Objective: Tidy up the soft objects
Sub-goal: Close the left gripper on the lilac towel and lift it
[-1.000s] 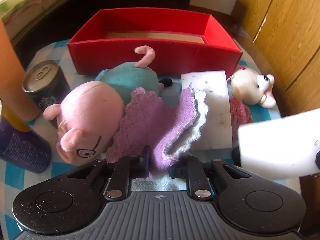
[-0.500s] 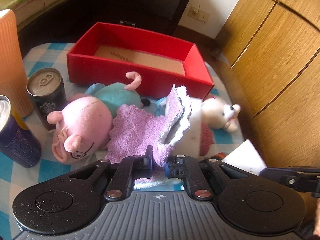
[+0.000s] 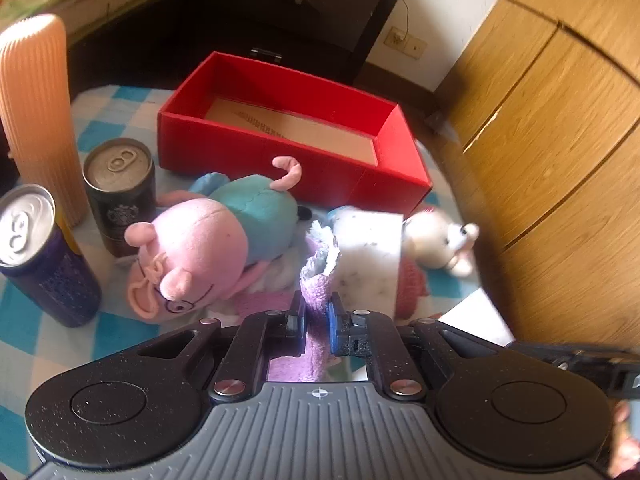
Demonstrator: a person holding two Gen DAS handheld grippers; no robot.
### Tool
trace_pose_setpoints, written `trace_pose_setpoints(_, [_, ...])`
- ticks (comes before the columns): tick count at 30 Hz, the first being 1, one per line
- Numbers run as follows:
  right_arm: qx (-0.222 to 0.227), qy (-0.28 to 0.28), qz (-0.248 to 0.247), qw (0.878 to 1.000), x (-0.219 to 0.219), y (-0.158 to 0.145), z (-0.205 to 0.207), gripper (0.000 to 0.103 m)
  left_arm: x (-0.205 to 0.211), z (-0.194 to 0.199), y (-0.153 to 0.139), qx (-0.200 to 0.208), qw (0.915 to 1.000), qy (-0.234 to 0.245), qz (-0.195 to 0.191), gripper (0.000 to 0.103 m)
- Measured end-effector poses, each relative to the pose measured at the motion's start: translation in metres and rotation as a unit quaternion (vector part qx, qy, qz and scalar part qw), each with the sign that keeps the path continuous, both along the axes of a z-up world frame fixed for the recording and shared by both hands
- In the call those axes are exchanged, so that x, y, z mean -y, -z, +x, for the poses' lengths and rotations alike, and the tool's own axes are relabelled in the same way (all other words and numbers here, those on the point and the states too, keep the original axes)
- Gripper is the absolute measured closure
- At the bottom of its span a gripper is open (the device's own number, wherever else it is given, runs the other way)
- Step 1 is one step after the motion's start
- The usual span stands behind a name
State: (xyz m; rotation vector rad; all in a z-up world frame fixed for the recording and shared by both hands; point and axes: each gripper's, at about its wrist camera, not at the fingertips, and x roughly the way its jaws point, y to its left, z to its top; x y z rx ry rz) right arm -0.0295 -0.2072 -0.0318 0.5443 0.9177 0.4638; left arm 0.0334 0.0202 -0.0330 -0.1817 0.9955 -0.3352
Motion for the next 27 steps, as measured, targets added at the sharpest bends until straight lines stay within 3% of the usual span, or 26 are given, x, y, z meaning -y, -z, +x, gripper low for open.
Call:
trace_pose_setpoints(4, [-0.004,0.002,-0.002,1.0,0.0,0.003,0.001,0.103,0.012,0.004,0.025,-0.022,0.9985,0.006,0.05,0.094])
trace_pose_setpoints(6, [-0.014,0.002,0.001,1.0,0.001,0.007,0.002,0.103,0.013,0.008,0.038,-0.04,0.9981,0.006,0.046,0.09])
trace_pose_setpoints(10, [-0.033,0.003,0.007,0.999,0.003,0.014,0.005,0.103,0.015,0.01,0.047,-0.052,0.9985,0.004,0.015,0.058])
trace_pose_setpoints(11, [-0.032,0.002,0.004,0.999,0.002,0.014,0.006,0.103,0.016,0.01,0.047,-0.049,0.9987,0.0,0.011,0.056])
trace_pose_setpoints(12, [-0.03,0.003,0.002,1.0,0.002,0.014,0.005,0.103,0.017,0.011,0.047,-0.046,0.9988,-0.002,0.015,0.058])
trace_pose_setpoints(14, [-0.029,0.001,0.001,1.0,0.001,0.013,0.005,0.103,0.021,0.012,0.048,-0.046,0.9983,-0.006,0.035,0.088])
trace_pose_setpoints(19, [-0.021,0.006,0.0,1.0,0.003,0.01,0.002,0.103,0.012,0.01,0.031,-0.036,0.9991,-0.022,0.004,0.095])
trace_pose_setpoints(24, [-0.011,0.023,0.021,0.999,0.009,0.003,0.002,0.103,-0.002,0.007,0.006,-0.019,0.9981,-0.03,-0.05,0.096])
trace_pose_setpoints(27, [-0.002,0.025,0.022,0.999,0.008,-0.003,0.002,0.103,-0.006,0.005,-0.002,-0.012,0.9974,-0.037,-0.061,0.096])
